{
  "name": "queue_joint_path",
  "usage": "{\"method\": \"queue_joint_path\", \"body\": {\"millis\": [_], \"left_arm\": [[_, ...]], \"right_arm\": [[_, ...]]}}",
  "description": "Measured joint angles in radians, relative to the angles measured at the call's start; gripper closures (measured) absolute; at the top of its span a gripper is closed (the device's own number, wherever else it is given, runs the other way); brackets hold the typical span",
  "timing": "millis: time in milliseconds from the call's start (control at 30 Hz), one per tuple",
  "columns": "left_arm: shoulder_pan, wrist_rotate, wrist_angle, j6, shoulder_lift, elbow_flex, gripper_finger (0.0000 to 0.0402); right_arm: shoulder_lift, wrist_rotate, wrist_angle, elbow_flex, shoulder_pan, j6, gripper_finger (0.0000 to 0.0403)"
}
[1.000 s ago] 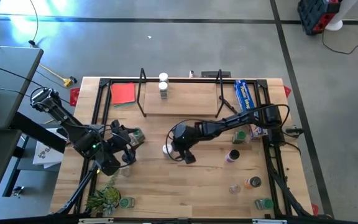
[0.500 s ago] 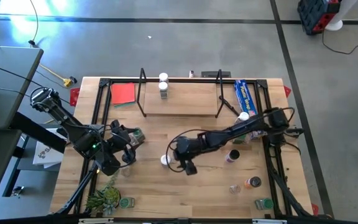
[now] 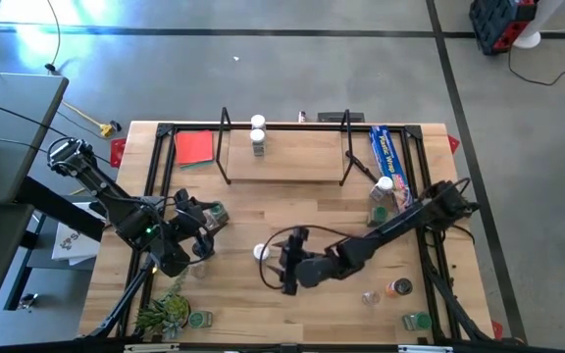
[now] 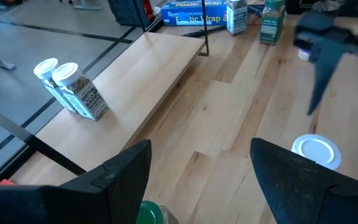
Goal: Shelf spices
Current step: Put the bottom white seasoning bottle on the shelf aligned with the other white seasoning bottle
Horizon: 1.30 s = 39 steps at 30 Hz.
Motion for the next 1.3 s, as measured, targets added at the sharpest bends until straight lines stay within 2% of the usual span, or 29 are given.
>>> {"method": "queue_joint_path", "body": {"millis": [200, 433, 667, 967, 1300], "left_arm": [[0.000, 0.014, 0.005, -0.021, 0.001, 0.000, 0.0133], [-0.003, 0.026, 0.011, -0.023, 0.002, 0.000, 0.0133], [-0.004, 0.046, 0.013, -0.036, 0.008, 0.000, 0.0133], [-0.005, 0.048, 0.012, -0.042, 0.038, 0.000, 0.0133], [-0.004, 0.048, 0.010, -0.048, 0.046, 0.000, 0.0133]], "right_arm": [[0.005, -0.010, 0.023, 0.000, -0.040, 0.081, 0.0123], [0.063, -0.077, 0.218, 0.000, -0.045, -0.025, 0.0123], [0.093, -0.008, 0.250, -0.001, -0.053, -0.036, 0.0123], [0.104, -0.112, 0.253, 0.000, -0.079, -0.051, 0.0123], [0.139, -0.114, 0.287, -0.001, -0.074, -0.104, 0.0126]]}}
